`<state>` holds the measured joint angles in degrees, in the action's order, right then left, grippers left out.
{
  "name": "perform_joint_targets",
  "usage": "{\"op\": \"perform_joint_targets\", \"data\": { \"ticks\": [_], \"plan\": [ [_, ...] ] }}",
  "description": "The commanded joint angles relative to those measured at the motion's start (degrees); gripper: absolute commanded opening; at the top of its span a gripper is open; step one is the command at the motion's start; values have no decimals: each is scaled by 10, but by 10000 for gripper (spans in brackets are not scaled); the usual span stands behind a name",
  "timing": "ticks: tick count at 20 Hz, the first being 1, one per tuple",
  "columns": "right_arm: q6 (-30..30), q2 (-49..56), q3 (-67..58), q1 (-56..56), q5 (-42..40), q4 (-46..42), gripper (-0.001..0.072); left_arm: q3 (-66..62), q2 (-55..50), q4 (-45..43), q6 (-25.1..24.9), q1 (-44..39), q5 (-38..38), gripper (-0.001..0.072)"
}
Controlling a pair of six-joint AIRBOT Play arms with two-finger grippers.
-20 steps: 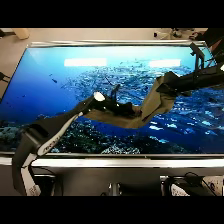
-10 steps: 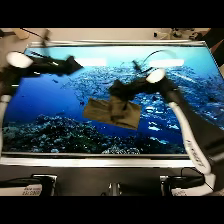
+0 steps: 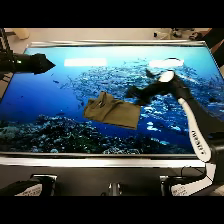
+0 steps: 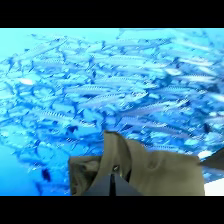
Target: Fold the shirts.
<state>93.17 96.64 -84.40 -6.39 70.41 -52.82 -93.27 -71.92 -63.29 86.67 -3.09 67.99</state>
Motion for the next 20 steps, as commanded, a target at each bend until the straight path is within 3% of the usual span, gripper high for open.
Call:
{"op": "perform_joint_targets", "data": {
  "ticks": [1, 6, 7, 8, 10, 14, 17, 20],
  "plan": [
    [50, -15, 45, 73, 115, -148, 670, 12, 7, -31, -1, -3, 5, 31],
    [0, 16, 132, 11, -41, 1, 658, 17, 6, -29, 10, -25, 0, 31],
    [-3, 24, 132, -1, -61, 25, 559, 17, 6, -28, 15, -27, 0, 31],
    [-3, 30, 132, -7, -78, 54, 411, 17, 6, -28, 19, -27, 0, 31],
    [-37, 32, 123, 0, -94, 122, 49, 17, 6, -28, 24, -27, 0, 31],
    [-92, 31, 7, 111, -29, 146, 18, 17, 6, -28, 25, -27, 0, 31],
    [-80, 22, -78, 256, 35, 139, 18, 17, 6, -28, 25, -27, 0, 31],
    [-53, -14, -85, 414, 70, 115, 19, 17, 6, -28, 25, -27, 0, 31]
  ]
}}
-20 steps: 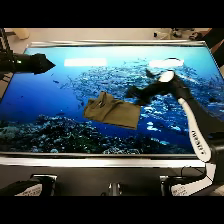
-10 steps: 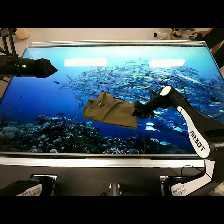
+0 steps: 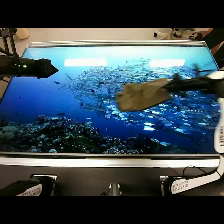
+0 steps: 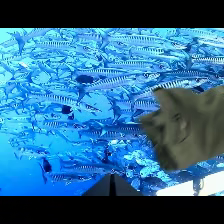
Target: Fold the shirts.
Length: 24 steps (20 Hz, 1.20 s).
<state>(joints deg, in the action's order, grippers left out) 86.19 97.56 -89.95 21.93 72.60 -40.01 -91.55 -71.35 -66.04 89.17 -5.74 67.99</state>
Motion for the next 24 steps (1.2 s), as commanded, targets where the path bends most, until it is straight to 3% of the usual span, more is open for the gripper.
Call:
{"op": "perform_joint_targets", "data": {
  "ticks": [1, 8, 13, 21, 22, 23, 24],
  "plan": [
    [24, -33, -30, 180, 64, -31, 19, 0, 0, 0, 0, 0, 0, 31],
    [64, -54, -8, 411, 201, -266, 19, 0, 1, 0, 0, -1, 5, 31],
    [66, -81, 130, 436, 174, -348, 19, 0, 1, 0, 0, -1, 17, 32],
    [94, -107, 212, 436, 135, -458, 31, 0, 1, 0, 0, -1, 16, 31],
    [104, -109, 216, 436, 134, -458, 172, 0, 1, 0, -1, 0, 16, 31],
    [104, -110, 215, 436, 134, -456, 558, 0, 1, 0, -2, 0, 17, 32],
    [98, -111, 207, 435, 135, -450, 693, 0, 2, 0, -3, 0, 17, 32]
  ]
}}
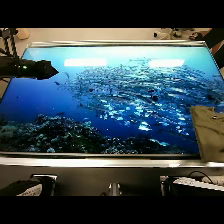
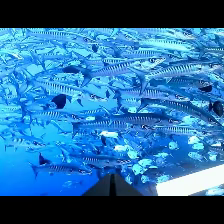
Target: Fold the shirts.
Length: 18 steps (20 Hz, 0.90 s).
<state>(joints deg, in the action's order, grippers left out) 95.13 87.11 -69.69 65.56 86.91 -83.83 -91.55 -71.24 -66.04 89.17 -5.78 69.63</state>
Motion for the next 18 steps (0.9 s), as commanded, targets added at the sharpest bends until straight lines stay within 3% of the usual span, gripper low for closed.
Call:
{"op": "perform_joint_targets", "data": {
  "ticks": [1, 4, 7, 9, 11, 13, 15, 18],
  "plan": [
    [7, -10, -14, -1, -3, -10, 709, 0, 0, -1, -11, 0, 0, 31],
    [-37, -26, -135, -18, -10, 61, 703, -1, -3, -56, -22, 0, -5, 30],
    [-106, -49, -241, -131, -63, 160, 701, -19, -55, -250, -13, -27, 28, 30],
    [-91, -66, -246, -258, -95, 168, 688, -20, -109, -341, 34, -53, 59, 63],
    [-73, -59, -246, -400, -47, 73, 688, -19, -158, -309, 64, -56, 120, 720],
    [-22, -33, -245, -506, 10, -6, 669, 10, -178, -275, 47, -57, 179, 716],
    [-19, -3, -245, -551, 56, 36, 669, 84, -135, -267, 60, -61, 109, 710],
    [20, 17, -245, -565, 52, 48, 671, 153, -69, -267, 105, -61, 10, 711]
  ]
}}
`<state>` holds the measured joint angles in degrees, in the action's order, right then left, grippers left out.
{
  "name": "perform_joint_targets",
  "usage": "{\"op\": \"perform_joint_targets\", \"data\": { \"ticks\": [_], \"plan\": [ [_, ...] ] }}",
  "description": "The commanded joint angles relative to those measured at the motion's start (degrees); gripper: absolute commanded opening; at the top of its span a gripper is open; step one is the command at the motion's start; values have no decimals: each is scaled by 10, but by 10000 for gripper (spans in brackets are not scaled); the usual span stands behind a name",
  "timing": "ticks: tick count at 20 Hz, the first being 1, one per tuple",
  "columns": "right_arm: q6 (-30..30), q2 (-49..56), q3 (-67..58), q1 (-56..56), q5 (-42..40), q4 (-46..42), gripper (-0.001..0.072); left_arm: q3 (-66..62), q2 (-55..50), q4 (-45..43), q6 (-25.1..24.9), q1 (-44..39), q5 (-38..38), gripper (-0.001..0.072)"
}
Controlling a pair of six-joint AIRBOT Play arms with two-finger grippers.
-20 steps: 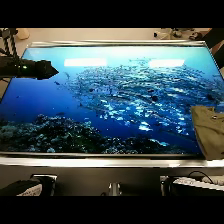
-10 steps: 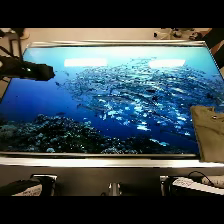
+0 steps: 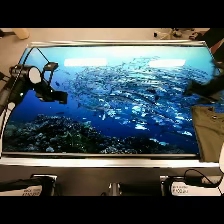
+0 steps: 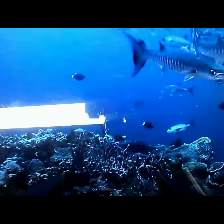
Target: Fold the shirts.
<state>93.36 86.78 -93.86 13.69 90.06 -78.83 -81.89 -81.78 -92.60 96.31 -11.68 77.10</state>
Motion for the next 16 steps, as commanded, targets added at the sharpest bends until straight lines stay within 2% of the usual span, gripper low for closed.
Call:
{"op": "perform_joint_targets", "data": {
  "ticks": [1, 16],
  "plan": [
    [42, 21, -3, -47, 13, -5, 671, 54, 38, -2, 31, -2, -64, 711],
    [42, 21, -3, -47, 15, -7, 671, 50, 30, -4, 32, -2, -63, 712]
  ]
}}
